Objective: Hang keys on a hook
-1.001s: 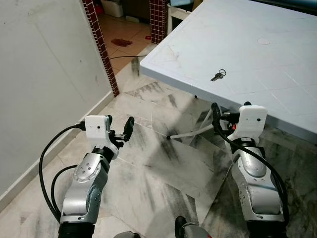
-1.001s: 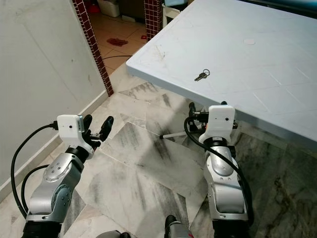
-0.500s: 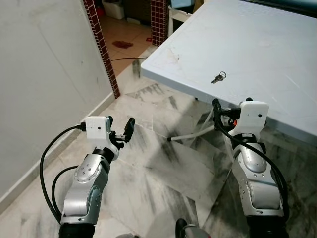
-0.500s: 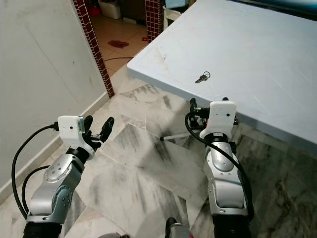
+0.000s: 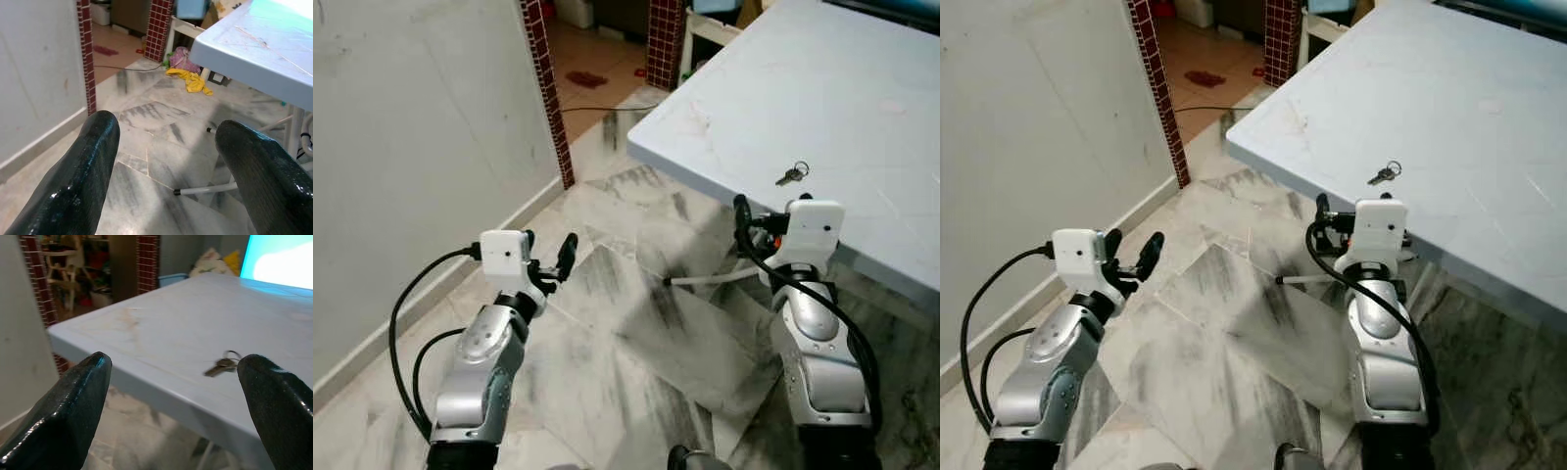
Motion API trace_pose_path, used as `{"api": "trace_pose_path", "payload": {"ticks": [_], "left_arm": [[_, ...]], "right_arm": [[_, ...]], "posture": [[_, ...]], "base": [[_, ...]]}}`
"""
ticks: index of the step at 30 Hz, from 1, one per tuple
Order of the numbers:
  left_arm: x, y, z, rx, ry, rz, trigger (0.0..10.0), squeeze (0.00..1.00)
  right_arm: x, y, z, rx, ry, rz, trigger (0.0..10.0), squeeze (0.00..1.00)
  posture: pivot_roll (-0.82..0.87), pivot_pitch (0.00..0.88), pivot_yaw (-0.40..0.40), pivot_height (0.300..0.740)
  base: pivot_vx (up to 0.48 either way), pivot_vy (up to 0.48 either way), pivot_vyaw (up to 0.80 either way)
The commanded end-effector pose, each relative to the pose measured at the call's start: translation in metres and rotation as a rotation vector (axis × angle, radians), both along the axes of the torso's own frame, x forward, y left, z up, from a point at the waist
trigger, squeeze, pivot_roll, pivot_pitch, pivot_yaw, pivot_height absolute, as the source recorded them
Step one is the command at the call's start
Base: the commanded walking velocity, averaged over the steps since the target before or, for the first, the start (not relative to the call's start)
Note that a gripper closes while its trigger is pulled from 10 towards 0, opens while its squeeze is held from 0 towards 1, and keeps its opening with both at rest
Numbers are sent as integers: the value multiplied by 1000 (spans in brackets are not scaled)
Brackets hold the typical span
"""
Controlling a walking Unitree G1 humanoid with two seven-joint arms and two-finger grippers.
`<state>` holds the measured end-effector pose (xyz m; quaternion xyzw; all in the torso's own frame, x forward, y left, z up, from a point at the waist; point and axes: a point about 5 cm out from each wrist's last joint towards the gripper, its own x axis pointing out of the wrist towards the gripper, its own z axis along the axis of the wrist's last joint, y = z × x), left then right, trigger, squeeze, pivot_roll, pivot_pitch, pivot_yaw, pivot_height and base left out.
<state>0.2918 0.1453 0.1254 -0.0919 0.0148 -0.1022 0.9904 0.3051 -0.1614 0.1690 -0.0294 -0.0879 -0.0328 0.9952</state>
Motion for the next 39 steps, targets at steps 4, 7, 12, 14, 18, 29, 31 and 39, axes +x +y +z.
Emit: {"api": "trace_pose_path", "payload": {"ticks": [4, 7, 12, 14, 18, 29, 31, 39], "left_arm": [[-2, -3, -1, -7, 8, -17, 10000, 0], [-2, -3, -2, -8, 8, -18, 10000, 0], [-2, -4, -2, -6, 11, -20, 10000, 0], [-2, -4, -2, -5, 10, -20, 10000, 0], [-2, -4, -2, -6, 11, -20, 10000, 0], [-2, -3, -3, 7, 15, -17, 10000, 0], [-2, -3, -2, -1, 10, -22, 10000, 0], [-3, -3, -2, 4, 5, -26, 10000, 0]], "right_arm": [[-2, -6, -3, 0, 8, -30, 10000, 0], [-3, -6, -3, -2, 9, -30, 10000, 0], [-3, -6, -3, 2, 11, -31, 10000, 0], [-3, -6, -3, 2, 11, -31, 10000, 0], [-3, -6, -3, 3, 10, -29, 10000, 0], [-3, 1, -3, 6, 8, 15, 10000, 0], [-3, 4, -3, 14, 6, 39, 10000, 0], [-4, 10, -4, 19, 10, 76, 10000, 0]], "posture": [[-5, 180, 58, 740], [-5, 181, 59, 740], [-7, 181, 58, 740], [-7, 182, 58, 740], [-5, 182, 58, 740], [-3, 183, 63, 740], [-1, 183, 63, 740], [4, 181, 66, 740]], "base": [[256, 0, -200], [247, 0, -800], [247, 0, -800], [246, 0, -800], [246, 0, -800], [166, 0, -48], [313, 0, 0], [410, 0, 0]]}}
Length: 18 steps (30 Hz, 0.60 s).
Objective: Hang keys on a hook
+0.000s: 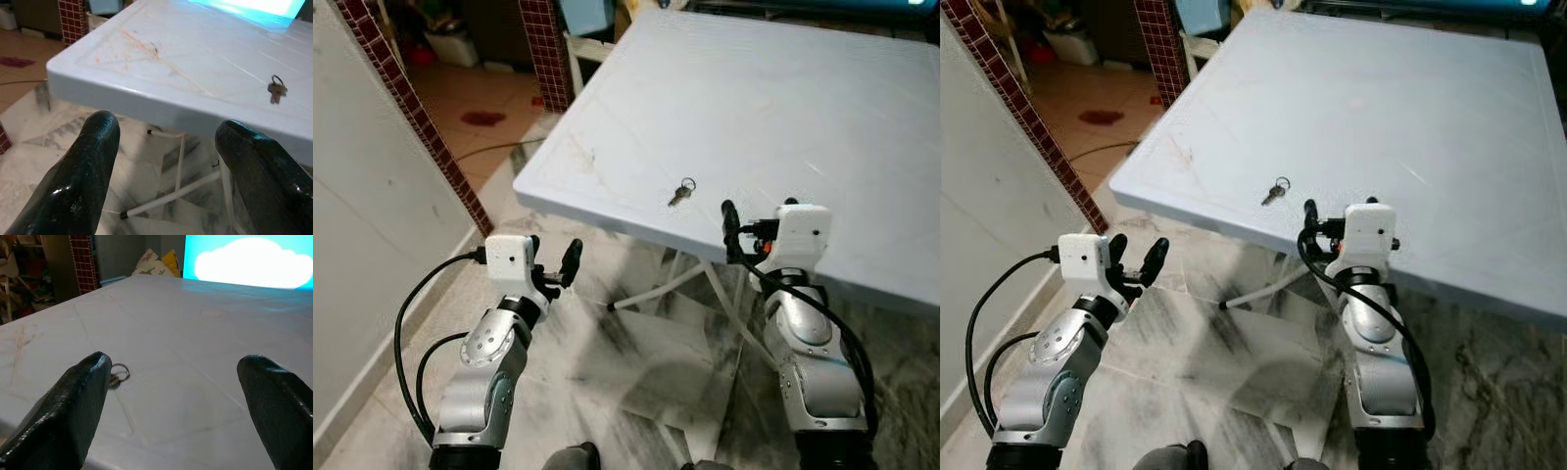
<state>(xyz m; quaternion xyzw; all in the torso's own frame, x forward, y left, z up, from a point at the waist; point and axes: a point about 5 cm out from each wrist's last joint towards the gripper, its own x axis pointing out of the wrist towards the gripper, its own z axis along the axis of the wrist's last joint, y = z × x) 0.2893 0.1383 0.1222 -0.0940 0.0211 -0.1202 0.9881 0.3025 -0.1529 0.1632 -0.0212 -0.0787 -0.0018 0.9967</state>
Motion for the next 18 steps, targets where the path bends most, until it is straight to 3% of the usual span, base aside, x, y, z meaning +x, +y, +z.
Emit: {"api": "trace_pose_path", "payload": {"ticks": [1, 10, 18], "left_arm": [[-1, 5, 2, 8, -5, 11, 10000, 0], [-1, 5, 2, 10, -4, 10, 10000, 0], [-2, 6, 1, -3, 4, 12, 10000, 0]], "right_arm": [[-1, 2, 2, 7, -10, 15, 10000, 0], [-2, 4, 0, 9, -2, 29, 10000, 0], [-2, 6, -1, 5, 7, 28, 10000, 0]], "posture": [[5, 182, 66, 740], [7, 181, 66, 740], [13, 183, 67, 740]], "base": [[439, 0, 0], [413, 0, 0], [0, 0, 0]]}}
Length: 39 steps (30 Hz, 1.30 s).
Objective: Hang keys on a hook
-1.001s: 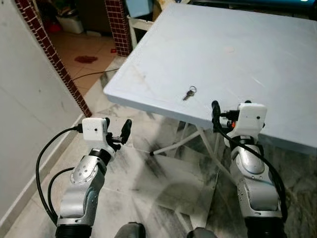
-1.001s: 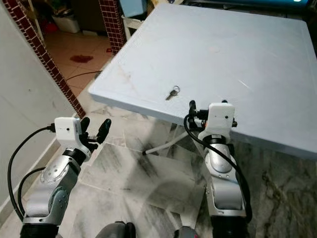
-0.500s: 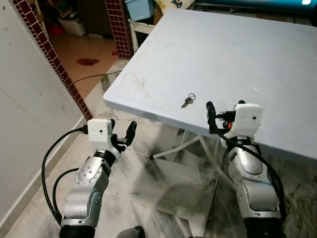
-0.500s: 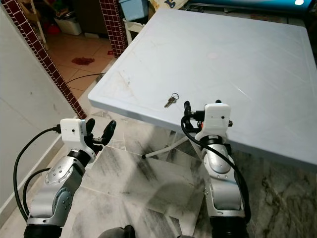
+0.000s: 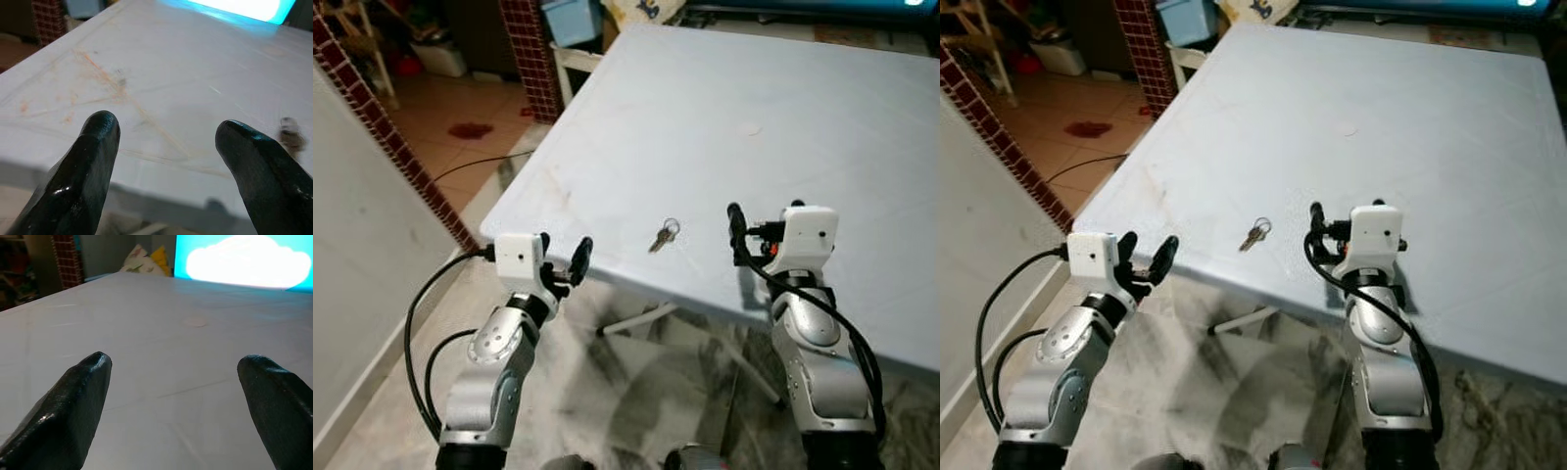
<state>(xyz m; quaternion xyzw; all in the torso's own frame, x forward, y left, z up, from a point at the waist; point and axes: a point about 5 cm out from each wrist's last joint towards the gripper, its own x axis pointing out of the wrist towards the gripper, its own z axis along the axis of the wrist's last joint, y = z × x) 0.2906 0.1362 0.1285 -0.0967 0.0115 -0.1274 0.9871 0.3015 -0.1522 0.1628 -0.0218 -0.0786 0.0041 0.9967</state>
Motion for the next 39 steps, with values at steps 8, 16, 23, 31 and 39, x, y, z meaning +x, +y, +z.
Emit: {"api": "trace_pose_path", "payload": {"ticks": [8, 16, 23, 31, 39], "left_arm": [[-4, 9, -6, 3, 44, 31, 10000, 0], [-4, 12, -5, 15, 52, 29, 10000, 0], [-3, 14, -4, 27, 55, 24, 10000, 0], [-4, 12, -4, 31, 62, 19, 10000, 0], [-4, 11, -5, 27, 69, 20, 10000, 0]], "right_arm": [[-5, 14, -2, 39, 14, 52, 10000, 0], [-5, 29, -1, 135, 48, 105, 10000, 0], [0, 45, -5, 175, 105, 150, 10000, 0], [14, 52, -18, 114, 220, 118, 10000, 0], [20, 51, -29, 109, 280, 92, 5961, 0]], "posture": [[17, 190, 77, 740], [26, 194, 91, 740], [37, 198, 104, 740], [43, 197, 101, 740], [43, 196, 94, 740]], "base": [[0, 0, 0], [0, 0, 0], [0, 0, 0], [0, 0, 0], [0, 0, 0]]}}
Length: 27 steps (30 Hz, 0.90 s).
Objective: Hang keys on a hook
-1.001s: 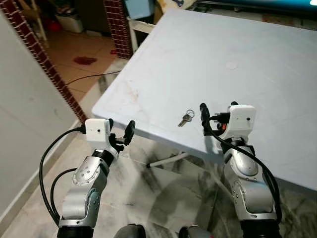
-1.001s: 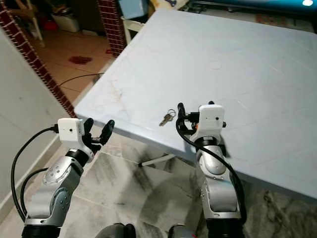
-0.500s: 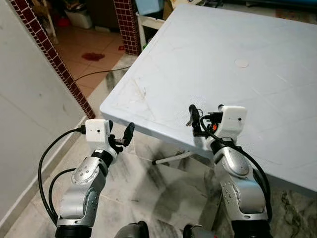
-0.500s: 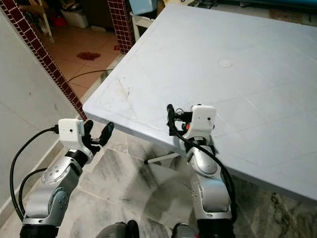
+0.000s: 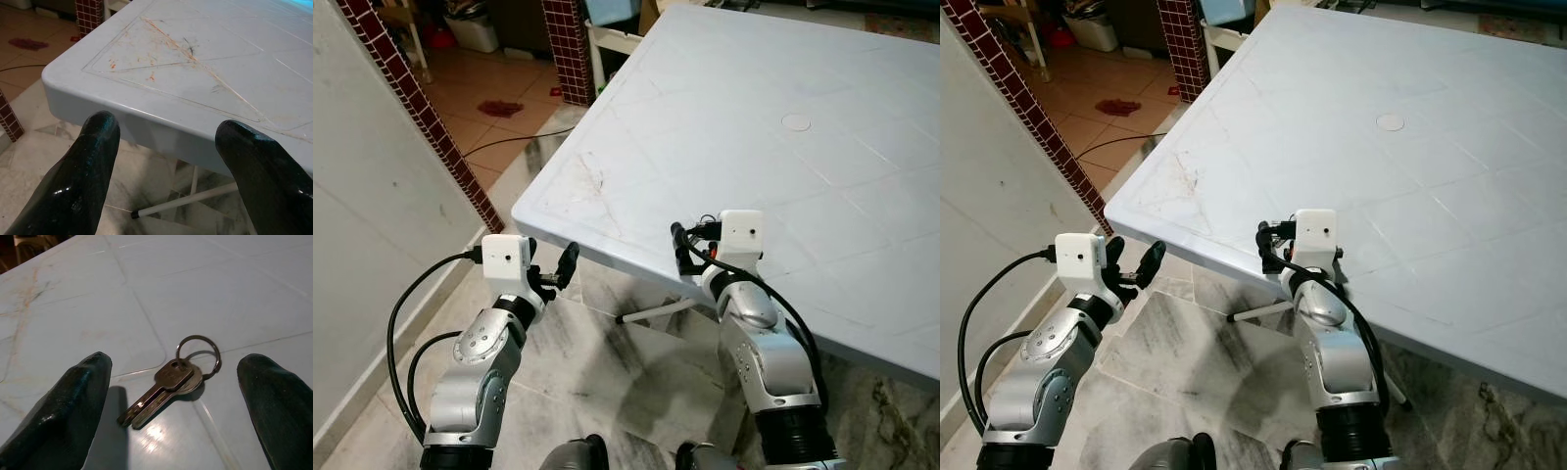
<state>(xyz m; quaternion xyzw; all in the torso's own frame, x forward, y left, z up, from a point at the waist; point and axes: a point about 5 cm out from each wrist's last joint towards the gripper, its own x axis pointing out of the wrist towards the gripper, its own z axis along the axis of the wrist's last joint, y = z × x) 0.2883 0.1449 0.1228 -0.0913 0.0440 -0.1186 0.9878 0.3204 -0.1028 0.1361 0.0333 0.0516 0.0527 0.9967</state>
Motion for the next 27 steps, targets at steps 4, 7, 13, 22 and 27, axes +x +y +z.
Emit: {"api": "trace_pose_path", "payload": {"ticks": [4, 7, 13, 22, 27], "left_arm": [[-2, 1, 0, 4, 6, 8, 10000, 0], [-1, 0, 0, 3, 6, 6, 10000, 0], [0, 0, 0, 3, 6, 7, 10000, 0], [-1, -1, 0, 2, 7, 12, 10000, 0], [-1, 0, -1, 1, 8, 16, 10000, 0]], "right_arm": [[3, 0, -7, 16, 42, -16, 0, 0], [5, 0, -8, 21, 43, -15, 0, 0], [10, 4, -8, 24, 48, -2, 0, 0], [16, 16, -11, -18, 83, 63, 0, 0], [17, 17, -12, -31, 94, 66, 0, 0]], "posture": [[40, 195, 92, 740], [39, 194, 92, 740], [40, 192, 92, 740], [45, 191, 84, 740], [44, 192, 82, 740]], "base": [[0, 0, 0], [0, 0, 0], [0, 0, 0], [0, 0, 0], [0, 0, 0]]}}
